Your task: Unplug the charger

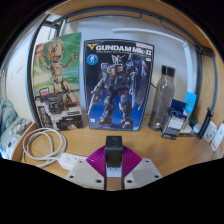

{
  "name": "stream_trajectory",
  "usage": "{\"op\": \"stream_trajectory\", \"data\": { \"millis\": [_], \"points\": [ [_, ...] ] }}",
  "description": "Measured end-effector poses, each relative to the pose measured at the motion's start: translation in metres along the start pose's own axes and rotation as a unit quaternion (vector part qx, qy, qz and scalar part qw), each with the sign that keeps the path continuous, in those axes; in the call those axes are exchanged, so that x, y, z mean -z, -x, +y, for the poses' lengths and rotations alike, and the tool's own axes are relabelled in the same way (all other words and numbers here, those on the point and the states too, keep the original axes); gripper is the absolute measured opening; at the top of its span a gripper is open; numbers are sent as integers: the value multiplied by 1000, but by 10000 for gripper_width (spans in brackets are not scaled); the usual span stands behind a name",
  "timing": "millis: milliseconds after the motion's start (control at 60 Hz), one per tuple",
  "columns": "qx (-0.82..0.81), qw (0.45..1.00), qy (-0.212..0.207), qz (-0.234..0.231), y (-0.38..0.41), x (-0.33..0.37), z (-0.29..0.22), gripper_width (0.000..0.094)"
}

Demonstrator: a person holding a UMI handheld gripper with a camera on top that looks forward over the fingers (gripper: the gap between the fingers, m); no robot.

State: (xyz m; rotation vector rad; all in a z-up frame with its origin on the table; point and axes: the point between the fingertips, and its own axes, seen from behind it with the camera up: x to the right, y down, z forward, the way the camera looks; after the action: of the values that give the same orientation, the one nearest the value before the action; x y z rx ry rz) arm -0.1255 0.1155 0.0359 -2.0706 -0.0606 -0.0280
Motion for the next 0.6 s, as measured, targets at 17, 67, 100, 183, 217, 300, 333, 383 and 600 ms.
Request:
{"op": "stream_trajectory", "data": {
  "millis": [17,67,100,183,217,300,333,383,600],
  "points": [
    [0,1000,0,1,0,0,0,184],
    [1,1000,-2,3,0,0,0,162],
    [-6,1000,3,3,0,0,0,140],
    [-34,999,19,-14,-1,6,-17,114],
    [-58,998,-6,-20,-6,16,-52,115],
    [-66,991,-117,-13,-43,63,-181,116],
    [-59,988,-144,-10,-62,83,-216,115],
    [-51,987,-151,6,-93,100,-248,114],
    [-49,997,-8,60,-228,110,-167,114]
  ]
}}
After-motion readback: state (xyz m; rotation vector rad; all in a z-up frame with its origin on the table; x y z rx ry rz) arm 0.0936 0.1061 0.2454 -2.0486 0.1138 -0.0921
